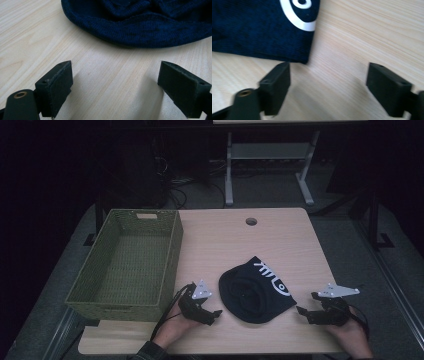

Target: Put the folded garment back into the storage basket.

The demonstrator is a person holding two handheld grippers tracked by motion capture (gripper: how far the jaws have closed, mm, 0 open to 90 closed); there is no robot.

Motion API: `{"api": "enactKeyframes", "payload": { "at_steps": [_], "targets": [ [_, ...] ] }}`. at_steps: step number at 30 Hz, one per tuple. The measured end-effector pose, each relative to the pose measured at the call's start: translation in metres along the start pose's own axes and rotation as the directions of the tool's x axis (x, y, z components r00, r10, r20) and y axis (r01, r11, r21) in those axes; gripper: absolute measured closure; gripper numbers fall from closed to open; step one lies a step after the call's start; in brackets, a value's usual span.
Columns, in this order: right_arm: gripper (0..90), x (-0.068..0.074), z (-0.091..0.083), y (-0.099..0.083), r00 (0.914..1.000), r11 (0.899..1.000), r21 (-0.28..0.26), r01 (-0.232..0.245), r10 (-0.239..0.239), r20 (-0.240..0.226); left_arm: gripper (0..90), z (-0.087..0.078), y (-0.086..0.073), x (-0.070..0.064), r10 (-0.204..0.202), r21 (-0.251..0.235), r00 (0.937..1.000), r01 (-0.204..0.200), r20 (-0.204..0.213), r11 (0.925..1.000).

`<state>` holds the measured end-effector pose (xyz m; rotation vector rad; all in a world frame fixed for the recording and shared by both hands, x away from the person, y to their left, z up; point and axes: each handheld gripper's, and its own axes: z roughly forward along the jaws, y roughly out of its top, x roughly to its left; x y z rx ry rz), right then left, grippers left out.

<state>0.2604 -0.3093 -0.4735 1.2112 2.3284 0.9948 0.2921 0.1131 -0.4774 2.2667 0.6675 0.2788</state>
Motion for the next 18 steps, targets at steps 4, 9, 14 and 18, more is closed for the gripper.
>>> {"api": "enactKeyframes", "payload": {
  "at_steps": [4,9,14,18],
  "targets": [
    [13.7,-0.002,0.003,-0.001,0.9999,1.0,0.014,-0.004,0.004,0.012,12.5,0.0,0.003,-0.001,-0.003,0.025,1.0,0.003,-0.005,0.9997],
    [7.8,-0.002,0.007,-0.003,0.9999,1.0,0.016,-0.002,0.002,0.012,12.7,-0.004,0.01,-0.001,0.005,0.062,1.0,-0.004,-0.002,0.9981],
    [4.9,-0.002,0.009,-0.005,1.0,1.0,0.007,-0.006,0.006,0.001,12.7,-0.008,0.019,-0.001,-0.002,0.079,0.9999,0.001,0.014,0.9968],
    [4.6,-0.002,0.009,-0.005,1.0,1.0,0.006,-0.008,0.008,0.001,12.7,-0.011,0.027,-0.001,0.005,0.08,0.9997,-0.007,0.022,0.9967]
  ]
}}
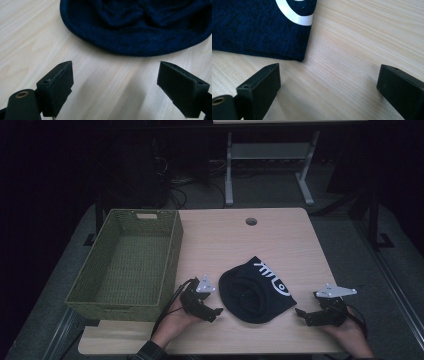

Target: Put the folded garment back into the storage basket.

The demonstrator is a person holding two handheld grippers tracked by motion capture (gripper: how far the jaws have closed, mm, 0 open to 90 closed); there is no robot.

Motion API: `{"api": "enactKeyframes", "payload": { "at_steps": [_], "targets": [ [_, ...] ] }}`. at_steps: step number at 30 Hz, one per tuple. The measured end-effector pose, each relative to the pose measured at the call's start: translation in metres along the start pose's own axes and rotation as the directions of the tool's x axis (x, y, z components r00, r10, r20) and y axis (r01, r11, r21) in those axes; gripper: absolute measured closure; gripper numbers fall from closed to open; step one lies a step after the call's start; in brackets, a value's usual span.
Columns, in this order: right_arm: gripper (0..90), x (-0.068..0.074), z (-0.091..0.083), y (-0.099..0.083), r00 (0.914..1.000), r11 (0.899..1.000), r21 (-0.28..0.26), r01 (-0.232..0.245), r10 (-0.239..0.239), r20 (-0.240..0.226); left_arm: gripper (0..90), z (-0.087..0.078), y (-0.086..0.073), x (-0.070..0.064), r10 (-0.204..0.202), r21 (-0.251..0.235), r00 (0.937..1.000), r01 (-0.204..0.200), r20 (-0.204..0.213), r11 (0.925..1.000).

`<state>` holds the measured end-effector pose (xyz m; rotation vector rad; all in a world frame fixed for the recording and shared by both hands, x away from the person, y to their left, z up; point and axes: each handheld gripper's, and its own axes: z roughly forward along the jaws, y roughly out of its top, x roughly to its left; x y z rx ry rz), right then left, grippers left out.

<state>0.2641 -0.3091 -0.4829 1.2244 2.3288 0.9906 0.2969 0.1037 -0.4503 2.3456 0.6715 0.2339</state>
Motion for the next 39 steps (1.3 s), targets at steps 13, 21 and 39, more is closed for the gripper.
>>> {"api": "enactKeyframes", "payload": {
  "at_steps": [13,21,39],
  "targets": [
    [3.5,0.0,0.001,0.001,1.0,1.0,0.004,0.003,-0.003,-0.001,12.8,-0.001,0.042,-0.001,0.037,0.036,0.9973,-0.04,0.063,0.9986],
    [3.3,0.0,0.001,0.001,1.0,1.0,0.004,0.004,-0.004,0.0,13.4,0.008,0.059,-0.005,0.051,0.06,0.9946,-0.057,0.09,0.9966],
    [3.3,0.0,0.001,0.001,1.0,1.0,0.005,0.003,-0.003,0.0,19.8,0.056,0.079,-0.019,0.115,0.195,0.9858,-0.137,0.123,0.9712]
  ]
}}
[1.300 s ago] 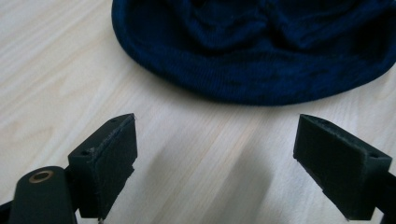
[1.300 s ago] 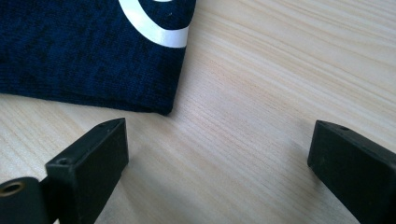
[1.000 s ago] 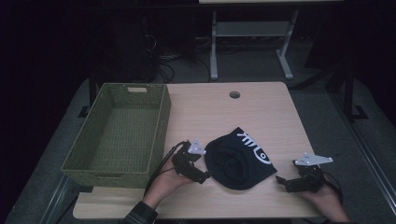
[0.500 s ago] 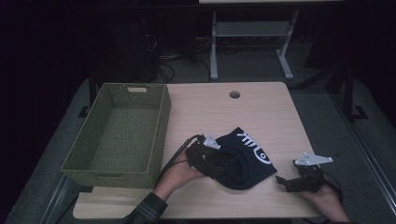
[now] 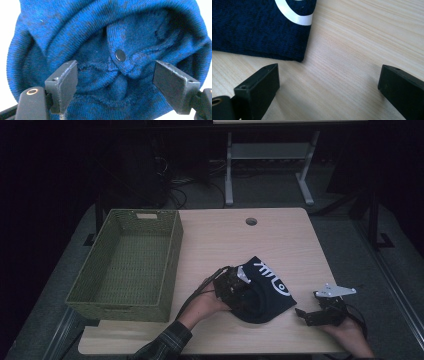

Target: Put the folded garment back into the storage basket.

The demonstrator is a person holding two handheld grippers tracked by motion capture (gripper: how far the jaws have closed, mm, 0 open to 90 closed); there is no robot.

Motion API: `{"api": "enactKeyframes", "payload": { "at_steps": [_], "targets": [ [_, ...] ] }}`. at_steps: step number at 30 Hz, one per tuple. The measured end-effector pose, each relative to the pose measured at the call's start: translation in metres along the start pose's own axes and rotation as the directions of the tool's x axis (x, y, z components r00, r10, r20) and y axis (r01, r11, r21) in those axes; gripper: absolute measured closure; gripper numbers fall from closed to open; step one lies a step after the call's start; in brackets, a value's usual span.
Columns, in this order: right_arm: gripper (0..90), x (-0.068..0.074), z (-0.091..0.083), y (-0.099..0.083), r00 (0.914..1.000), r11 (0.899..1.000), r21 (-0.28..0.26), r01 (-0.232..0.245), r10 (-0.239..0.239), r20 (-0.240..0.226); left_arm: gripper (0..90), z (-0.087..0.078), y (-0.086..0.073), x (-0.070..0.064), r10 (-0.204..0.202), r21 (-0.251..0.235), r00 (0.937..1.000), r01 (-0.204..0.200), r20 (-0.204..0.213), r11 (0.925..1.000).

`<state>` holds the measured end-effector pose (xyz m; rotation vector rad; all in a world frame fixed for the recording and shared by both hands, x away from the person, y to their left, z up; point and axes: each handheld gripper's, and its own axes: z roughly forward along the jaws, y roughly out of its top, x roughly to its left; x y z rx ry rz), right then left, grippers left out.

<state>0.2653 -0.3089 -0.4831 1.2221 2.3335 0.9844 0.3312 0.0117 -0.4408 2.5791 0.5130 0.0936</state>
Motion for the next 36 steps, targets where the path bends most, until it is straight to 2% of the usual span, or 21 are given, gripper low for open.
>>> {"api": "enactKeyframes", "payload": {
  "at_steps": [3,7,10,11,15,16,18,20,23,27,31,36],
  "targets": [
    [3.3,0.0,0.0,0.0,1.0,1.0,0.0,-0.001,0.001,0.0,21.1,0.007,0.0,-0.001,0.011,0.023,0.9999,-0.011,0.003,0.9997],
    [3.3,0.0,0.0,0.0,1.0,1.0,0.0,-0.001,0.001,0.0,23.3,0.01,0.001,-0.004,0.029,0.043,0.9993,-0.028,-0.023,0.9987],
    [3.3,0.0,0.0,0.0,1.0,1.0,0.0,-0.001,0.001,0.0,31.4,0.01,0.001,-0.004,0.032,0.049,0.9991,-0.031,-0.027,0.9983],
    [3.3,0.0,0.0,0.0,1.0,1.0,0.0,-0.001,0.001,0.0,31.4,0.009,0.001,-0.004,0.03,0.049,0.9992,-0.028,-0.027,0.9984],
    [3.3,0.0,0.0,0.0,1.0,1.0,0.0,-0.001,0.001,0.001,43.7,0.007,0.002,-0.002,0.035,0.053,0.9992,-0.034,-0.022,0.998],
    [3.3,0.0,0.0,0.0,1.0,1.0,0.0,-0.001,0.001,0.0,50.6,0.006,0.002,-0.002,0.038,0.053,0.9991,-0.037,-0.02,0.9979],
    [3.3,0.0,0.0,0.0,1.0,1.0,0.0,-0.002,0.002,0.0,54.2,0.005,0.002,-0.001,0.037,0.052,0.9992,-0.037,-0.011,0.998],
    [3.3,0.0,0.0,0.0,1.0,1.0,0.0,-0.001,0.001,0.0,63.8,0.005,0.001,0.0,0.035,0.053,0.9994,-0.035,-0.001,0.998],
    [3.3,0.0,0.0,0.0,1.0,1.0,0.0,-0.001,0.001,0.0,68.7,0.004,0.001,0.002,0.026,0.052,0.9996,-0.027,0.011,0.9983],
    [3.4,0.0,0.0,0.0,1.0,1.0,0.0,-0.001,0.001,0.0,71.6,0.003,0.0,0.005,0.017,0.04,0.9995,-0.018,0.026,0.999],
    [3.3,0.0,0.0,0.0,1.0,1.0,0.0,-0.001,0.001,0.0,74.1,0.001,-0.002,0.007,-0.013,0.006,0.9985,0.013,0.053,0.9999],
    [3.3,0.0,0.0,0.0,1.0,1.0,0.0,-0.001,0.001,0.0,74.5,-0.009,0.0,0.009,-0.015,-0.026,0.9969,0.017,0.077,0.9995]
  ]
}}
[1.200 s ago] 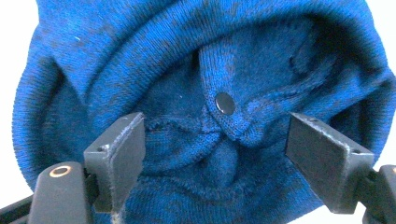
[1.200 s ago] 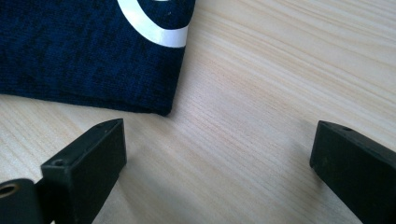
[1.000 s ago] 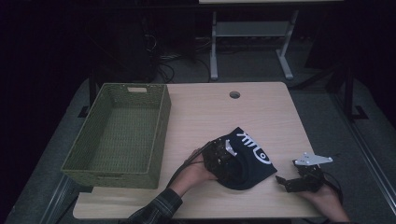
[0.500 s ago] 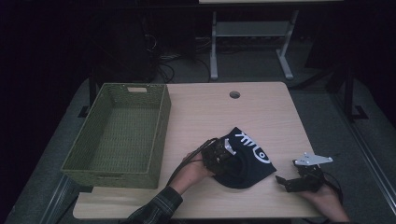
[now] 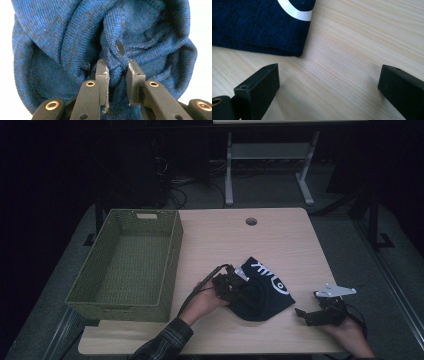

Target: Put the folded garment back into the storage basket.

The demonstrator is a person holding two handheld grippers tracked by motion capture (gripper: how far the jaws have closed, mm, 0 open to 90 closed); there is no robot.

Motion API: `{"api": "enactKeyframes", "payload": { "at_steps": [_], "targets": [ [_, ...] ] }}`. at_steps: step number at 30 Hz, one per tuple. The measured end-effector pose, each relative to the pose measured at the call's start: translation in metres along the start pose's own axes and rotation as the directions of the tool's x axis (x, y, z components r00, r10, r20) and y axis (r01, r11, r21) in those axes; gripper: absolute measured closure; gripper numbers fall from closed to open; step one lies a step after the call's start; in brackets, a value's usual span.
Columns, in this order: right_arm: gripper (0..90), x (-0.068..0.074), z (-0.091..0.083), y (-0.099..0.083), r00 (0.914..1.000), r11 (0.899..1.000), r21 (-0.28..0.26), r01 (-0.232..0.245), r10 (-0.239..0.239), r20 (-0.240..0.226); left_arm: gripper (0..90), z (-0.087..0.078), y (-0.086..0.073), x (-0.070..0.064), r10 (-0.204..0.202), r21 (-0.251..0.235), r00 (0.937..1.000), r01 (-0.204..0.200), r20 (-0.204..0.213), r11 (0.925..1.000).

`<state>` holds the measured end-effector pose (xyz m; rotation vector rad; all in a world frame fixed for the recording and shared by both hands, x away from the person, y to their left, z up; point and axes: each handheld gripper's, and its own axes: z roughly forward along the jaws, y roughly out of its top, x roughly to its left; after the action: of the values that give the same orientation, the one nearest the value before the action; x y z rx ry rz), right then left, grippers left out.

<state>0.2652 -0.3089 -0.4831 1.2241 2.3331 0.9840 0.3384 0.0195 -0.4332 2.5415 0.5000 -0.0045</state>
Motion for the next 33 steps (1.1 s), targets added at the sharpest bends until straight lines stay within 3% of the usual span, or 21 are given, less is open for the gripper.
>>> {"api": "enactKeyframes", "payload": {
  "at_steps": [13,19,33],
  "targets": [
    [3.4,0.0,0.0,0.0,1.0,1.0,-0.001,0.001,-0.001,0.0,74.7,-0.035,0.003,0.003,-0.019,-0.089,0.9996,0.021,0.023,0.9958],
    [3.3,0.0,0.0,0.0,1.0,1.0,0.002,-0.004,0.004,-0.001,74.6,-0.047,0.006,0.005,-0.029,-0.105,0.9992,0.032,0.028,0.994],
    [3.3,0.0,0.0,0.0,1.0,1.0,0.001,-0.004,0.004,-0.001,74.5,-0.077,0.017,0.012,-0.014,-0.112,0.9999,0.015,0.004,0.9935]
  ]
}}
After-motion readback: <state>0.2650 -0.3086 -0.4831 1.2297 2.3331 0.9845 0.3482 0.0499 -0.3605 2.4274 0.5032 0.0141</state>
